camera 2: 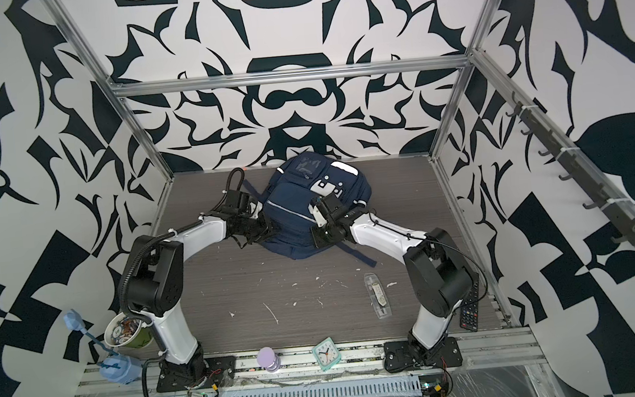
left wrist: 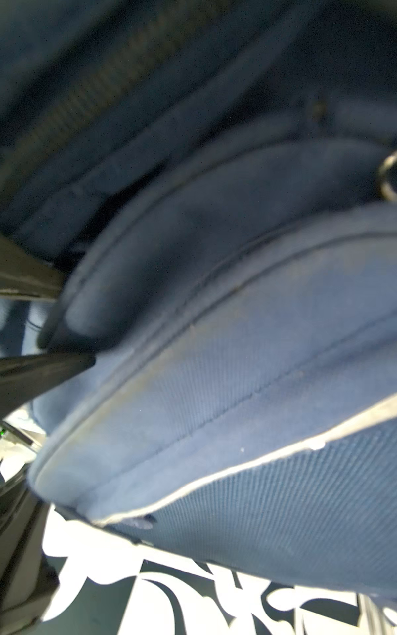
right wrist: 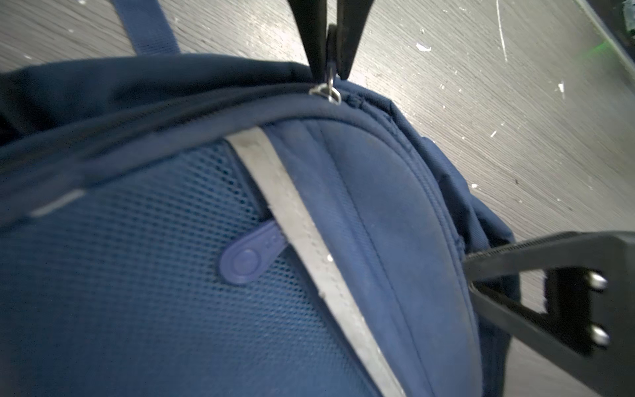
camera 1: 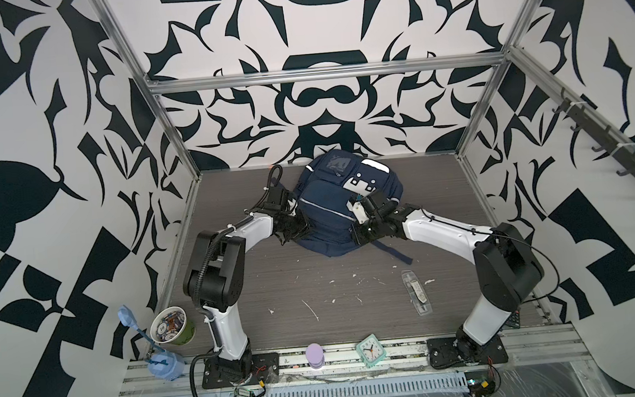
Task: Pack books, pencil case, and school supplies into a backpack
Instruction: Unzip the student bag at the top-center of the table.
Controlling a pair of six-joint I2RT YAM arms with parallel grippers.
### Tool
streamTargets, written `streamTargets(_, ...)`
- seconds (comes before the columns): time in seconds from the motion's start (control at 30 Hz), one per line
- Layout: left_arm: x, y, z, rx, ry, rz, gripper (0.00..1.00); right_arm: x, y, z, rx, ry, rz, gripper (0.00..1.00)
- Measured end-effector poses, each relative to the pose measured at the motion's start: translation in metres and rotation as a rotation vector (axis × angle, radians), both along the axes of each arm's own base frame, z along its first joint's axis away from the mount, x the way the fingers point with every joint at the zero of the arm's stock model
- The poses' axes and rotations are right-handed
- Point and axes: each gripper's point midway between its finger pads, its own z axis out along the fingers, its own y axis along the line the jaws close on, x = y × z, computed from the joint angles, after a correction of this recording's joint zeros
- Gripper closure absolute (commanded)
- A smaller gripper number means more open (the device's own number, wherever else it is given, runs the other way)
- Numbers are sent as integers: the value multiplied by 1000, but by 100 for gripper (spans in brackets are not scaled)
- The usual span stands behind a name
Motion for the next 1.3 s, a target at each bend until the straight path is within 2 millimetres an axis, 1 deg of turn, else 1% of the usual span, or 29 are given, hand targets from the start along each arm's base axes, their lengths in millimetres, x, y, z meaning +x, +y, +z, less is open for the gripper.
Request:
streamTargets(0.1, -1, -3, -2, 2, 4, 1, 80, -1, 14, -10, -16, 17, 20, 100)
streamTargets(0.2, 0, -6, -2, 3, 1, 4, 80, 2, 30, -14, -21, 27, 34, 100)
streamTargets(0.53, -4, -19, -1, -1, -5, -5, 80, 26, 72, -9, -1, 47, 26, 100)
streamTargets(0.63, -6, -22, -1, -3, -4, -10, 76, 32, 78, -9, 11, 53, 16, 100)
streamTargets(0.77, -10, -24, -2, 0, 0, -22, 62, 37, 74, -8, 31, 58, -10, 100)
streamTargets(0.87, -13, -23, 0, 5, -5, -35, 56, 35, 66, -7, 62, 58, -23, 100)
streamTargets(0.97, -14, -18, 8, 8, -23, -41, 53, 31, 54, 0, 85, 46, -35, 100)
streamTargets(1.03, -13, -12, 15, 11, -36, -38, 53, 28, 44, 5, 92, 37, -48, 100)
streamTargets(1.13, -9, 2, 26, 22, -60, -21, 52, 24, 24, 11, 96, 30, -76, 100)
streamTargets(1.3, 3, 11, 37, 42, -91, -6, 52, 17, -6, 16, 93, 28, -124, 100)
